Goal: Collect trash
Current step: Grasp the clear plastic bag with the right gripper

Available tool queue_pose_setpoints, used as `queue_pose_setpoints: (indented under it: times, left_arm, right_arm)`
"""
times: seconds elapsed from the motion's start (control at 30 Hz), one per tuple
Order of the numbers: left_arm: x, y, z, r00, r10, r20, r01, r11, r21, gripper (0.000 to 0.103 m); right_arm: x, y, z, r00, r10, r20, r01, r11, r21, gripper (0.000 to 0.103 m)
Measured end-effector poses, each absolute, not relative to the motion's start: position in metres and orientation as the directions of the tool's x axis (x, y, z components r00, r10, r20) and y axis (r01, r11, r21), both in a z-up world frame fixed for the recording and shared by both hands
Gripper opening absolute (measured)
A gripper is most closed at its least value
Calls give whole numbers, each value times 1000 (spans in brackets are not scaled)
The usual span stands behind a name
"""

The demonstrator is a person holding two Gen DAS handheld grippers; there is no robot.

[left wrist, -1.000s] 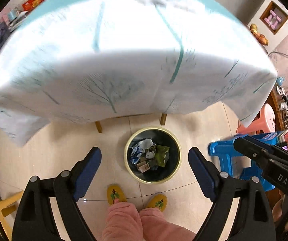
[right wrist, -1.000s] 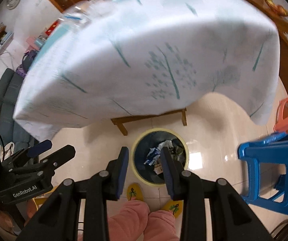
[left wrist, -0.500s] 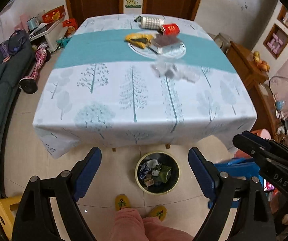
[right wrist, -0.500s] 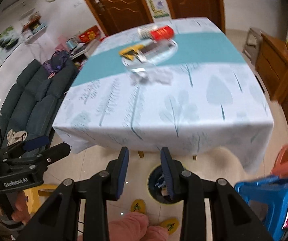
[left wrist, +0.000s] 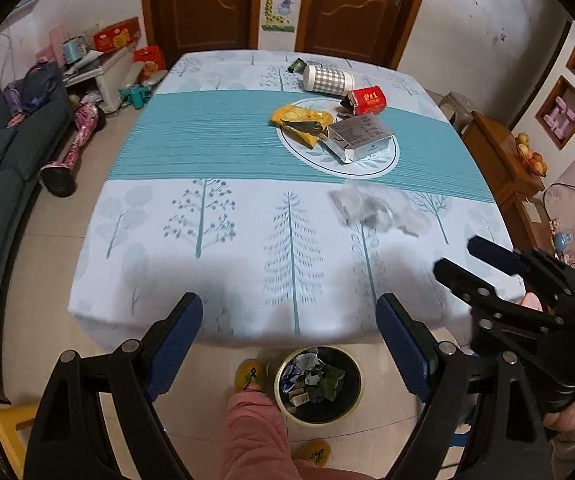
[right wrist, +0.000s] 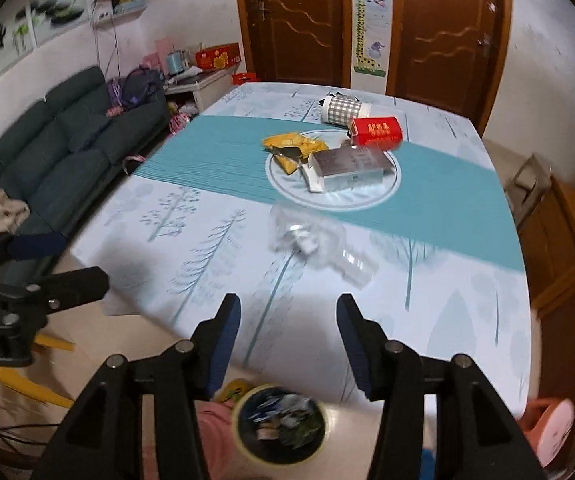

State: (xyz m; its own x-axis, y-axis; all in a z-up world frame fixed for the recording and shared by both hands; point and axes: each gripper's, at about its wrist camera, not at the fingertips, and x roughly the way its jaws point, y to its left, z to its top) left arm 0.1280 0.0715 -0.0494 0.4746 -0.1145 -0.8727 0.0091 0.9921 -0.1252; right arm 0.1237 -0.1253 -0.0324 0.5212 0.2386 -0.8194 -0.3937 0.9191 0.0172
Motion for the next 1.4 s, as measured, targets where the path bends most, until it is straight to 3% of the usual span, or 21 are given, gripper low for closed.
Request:
queue_pose_setpoints:
  times: [0.37,0.57,0.63,0.97,1.13,1.4]
  left_arm:
    - [237,80,-77,376,-163,-912,159,981,-109,87]
    - [288,70,-80,347,-191,-918,283,955,-92,87]
    - [303,65,-80,343,-201,-918,320,943,-87,87]
    - [349,55,-80,314,-250,-916,403,909,-110,87]
    - [358,50,-79,309,-264,-914,434,894,-111,87]
    - [383,7,-84,269,-306,-913,530,839,-125,87]
  right_arm:
    - [209,-90,-91,495,91,-864,-403,905,-136,54]
    - [243,-93,-93,474,96,-875,-339,937,-81,51]
    - [252,-98,-97,434,114,-894,-317,948,-33,39]
    - [275,-113,-110,338,169,-926,-240,967,89,37]
    - [278,-133,-104,349,190,-918,-104,981,164,34]
    - [265,-192,-95,395,90,-914,255,945,203,34]
